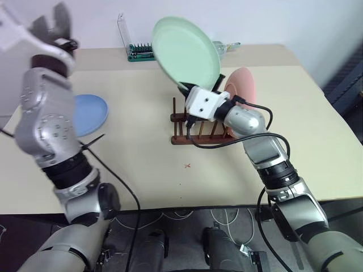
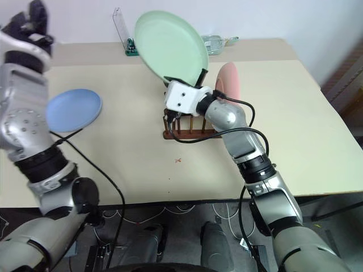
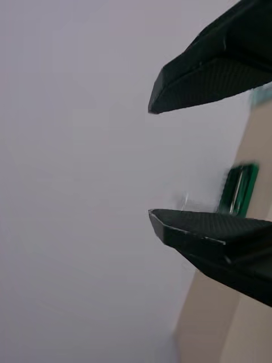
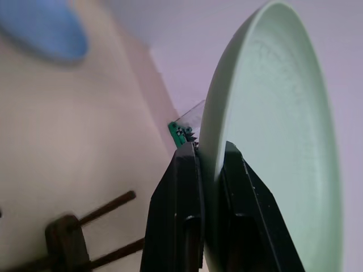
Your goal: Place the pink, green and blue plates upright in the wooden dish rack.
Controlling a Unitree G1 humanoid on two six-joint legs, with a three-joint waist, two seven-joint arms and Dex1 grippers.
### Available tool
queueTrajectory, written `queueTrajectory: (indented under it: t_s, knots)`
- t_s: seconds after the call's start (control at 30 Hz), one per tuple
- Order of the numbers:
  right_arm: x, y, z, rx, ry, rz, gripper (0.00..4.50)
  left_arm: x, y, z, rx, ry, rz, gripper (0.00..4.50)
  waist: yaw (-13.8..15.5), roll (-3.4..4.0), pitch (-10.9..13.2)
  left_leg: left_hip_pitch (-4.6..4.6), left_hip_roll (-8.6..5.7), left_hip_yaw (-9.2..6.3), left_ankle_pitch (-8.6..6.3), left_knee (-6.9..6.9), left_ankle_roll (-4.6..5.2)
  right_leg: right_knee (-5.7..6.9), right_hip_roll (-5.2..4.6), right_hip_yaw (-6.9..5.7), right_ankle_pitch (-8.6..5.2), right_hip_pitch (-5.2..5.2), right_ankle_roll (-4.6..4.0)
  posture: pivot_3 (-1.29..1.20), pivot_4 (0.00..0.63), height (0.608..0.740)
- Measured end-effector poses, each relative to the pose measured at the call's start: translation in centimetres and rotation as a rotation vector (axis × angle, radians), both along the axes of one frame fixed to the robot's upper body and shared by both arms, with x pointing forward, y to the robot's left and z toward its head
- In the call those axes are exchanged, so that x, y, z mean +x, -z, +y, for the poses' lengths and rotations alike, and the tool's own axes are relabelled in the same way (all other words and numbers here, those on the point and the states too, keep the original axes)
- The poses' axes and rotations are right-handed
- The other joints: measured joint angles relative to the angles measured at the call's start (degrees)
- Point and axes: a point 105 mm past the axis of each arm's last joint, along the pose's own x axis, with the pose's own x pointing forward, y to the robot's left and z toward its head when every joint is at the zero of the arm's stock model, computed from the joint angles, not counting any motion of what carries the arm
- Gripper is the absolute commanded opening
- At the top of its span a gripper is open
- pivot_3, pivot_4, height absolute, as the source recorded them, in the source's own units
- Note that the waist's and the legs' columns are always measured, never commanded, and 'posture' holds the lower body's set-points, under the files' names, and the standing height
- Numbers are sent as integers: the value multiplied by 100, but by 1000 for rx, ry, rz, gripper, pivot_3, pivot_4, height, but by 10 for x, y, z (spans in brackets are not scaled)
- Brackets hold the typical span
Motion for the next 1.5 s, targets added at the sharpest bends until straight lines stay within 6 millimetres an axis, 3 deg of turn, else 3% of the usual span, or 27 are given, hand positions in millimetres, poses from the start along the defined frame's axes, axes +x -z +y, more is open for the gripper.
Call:
queueTrajectory:
  t_s: [0.1, 0.2, 0.33, 0.47, 0.53, 0.77, 1.23, 1.33, 1.5]
  knots:
    - [-20, -12, 0, 141, -103, 76, 0, -4, 19, 22, 122, -22, 55, 2834, 4, 1, -1, 0, 0, 0, -2, 0, 4, 0, 0, 1, 0, 1, 0, 0, 150, 740]
    - [-39, -25, 0, 330, -216, 204, 0, -2, 66, 19, 274, 70, 182, 2834, 20, 4, -1, 0, 0, -2, -12, 1, 21, 2, 0, 2, 3, 2, -6, 0, 150, 740]
    - [-57, -42, -5, 550, -340, 388, 0, -7, 137, -16, 377, 358, 348, 2834, 37, 5, 0, -1, 4, -9, -15, -1, 26, 0, 1, -1, 10, 0, -18, 0, 150, 740]
    - [-64, -45, -18, 784, -402, 614, 0, -44, 195, -74, 506, 717, 497, 2834, 25, 8, -1, 1, 39, -4, -15, -26, 26, -1, 8, 9, 14, -17, -29, 0, 150, 740]
    - [-59, -34, -25, 851, -351, 708, 0, -56, 211, -95, 584, 830, 540, 2834, 41, 14, 2, 1, 43, 14, -12, -33, 20, 0, 20, 7, 15, -23, -47, 0, 150, 740]
    - [-51, -20, -39, 928, -243, 823, 0, -58, 194, -111, 666, 900, 474, 2834, -1, 29, 2, 6, 65, 61, -9, -47, 19, -1, 36, 21, 27, -44, -49, 0, 150, 740]
    - [-24, -2, -54, 1060, -99, 949, 0, -64, 199, -120, 670, 933, 477, 2834, 9, 29, 2, 6, 70, 66, -9, -51, 20, -3, 37, 22, 29, -46, -50, 0, 150, 740]
    - [-22, 1, -54, 1068, -92, 974, 1115, -64, 199, -120, 670, 928, 476, 2911, 12, 29, 2, 6, 70, 67, -9, -51, 20, -4, 37, 23, 29, -46, -50, 0, 150, 740]
    - [-20, -3, -54, 1069, -88, 964, 3642, -63, 199, -121, 667, 927, 477, 2911, 7, 29, 2, 6, 71, 67, -9, -51, 20, -4, 38, 23, 29, -46, -50, 0, 150, 740]
